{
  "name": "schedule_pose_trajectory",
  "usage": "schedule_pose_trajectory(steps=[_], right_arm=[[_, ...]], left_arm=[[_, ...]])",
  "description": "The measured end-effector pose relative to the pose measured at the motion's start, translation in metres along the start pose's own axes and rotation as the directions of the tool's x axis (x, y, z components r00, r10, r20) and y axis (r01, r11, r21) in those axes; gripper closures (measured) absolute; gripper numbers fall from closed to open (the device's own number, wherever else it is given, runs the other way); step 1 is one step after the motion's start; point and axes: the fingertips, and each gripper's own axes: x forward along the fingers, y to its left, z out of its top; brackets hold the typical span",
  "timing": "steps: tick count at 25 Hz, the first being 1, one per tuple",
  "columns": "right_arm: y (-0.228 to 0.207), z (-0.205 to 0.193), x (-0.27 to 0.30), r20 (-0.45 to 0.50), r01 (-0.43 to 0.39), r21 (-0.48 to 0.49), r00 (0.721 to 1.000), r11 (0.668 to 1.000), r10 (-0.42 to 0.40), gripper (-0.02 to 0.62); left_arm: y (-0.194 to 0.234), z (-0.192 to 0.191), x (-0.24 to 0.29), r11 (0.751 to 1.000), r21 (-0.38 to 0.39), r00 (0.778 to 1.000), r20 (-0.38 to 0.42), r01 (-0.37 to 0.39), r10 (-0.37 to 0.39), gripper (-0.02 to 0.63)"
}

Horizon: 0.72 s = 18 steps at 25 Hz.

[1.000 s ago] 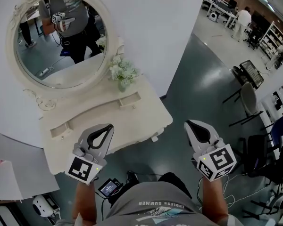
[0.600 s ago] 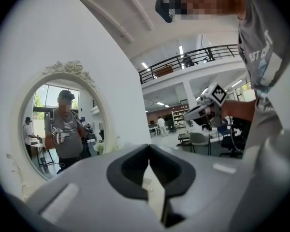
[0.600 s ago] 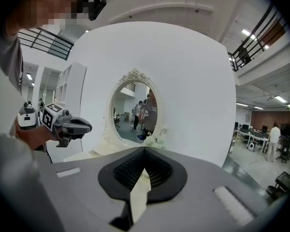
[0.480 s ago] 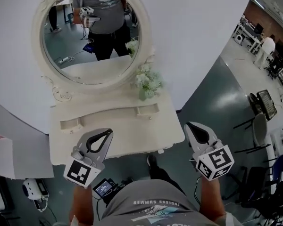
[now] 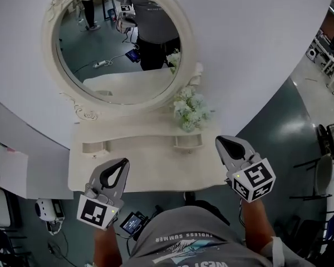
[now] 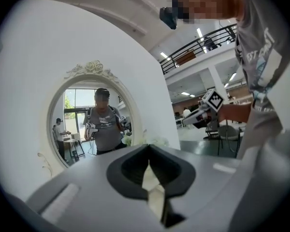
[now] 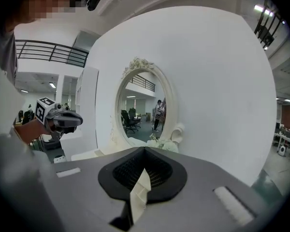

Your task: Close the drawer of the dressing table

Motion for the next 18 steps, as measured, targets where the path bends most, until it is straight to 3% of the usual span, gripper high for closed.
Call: schedule_pose_trajectory(steps=[4,18], right_arm=[[-0.01,-0.001,0.02,-0.009,-0.051,-0.023,0.999,0.998,0.051,0.594],[-0.037,-0.037,0.062,-0.048,-0.092,0.001,0.995,0.996,0.092,0.594]], left_arm=[[0.005,0.0,0.008,0.998,0.025,0.998,-0.026,-0.061,0.061,0.603],[-0.014,-0.038,0.02,0.996,-0.051,0.989,-0.13,-0.075,0.067,0.604]])
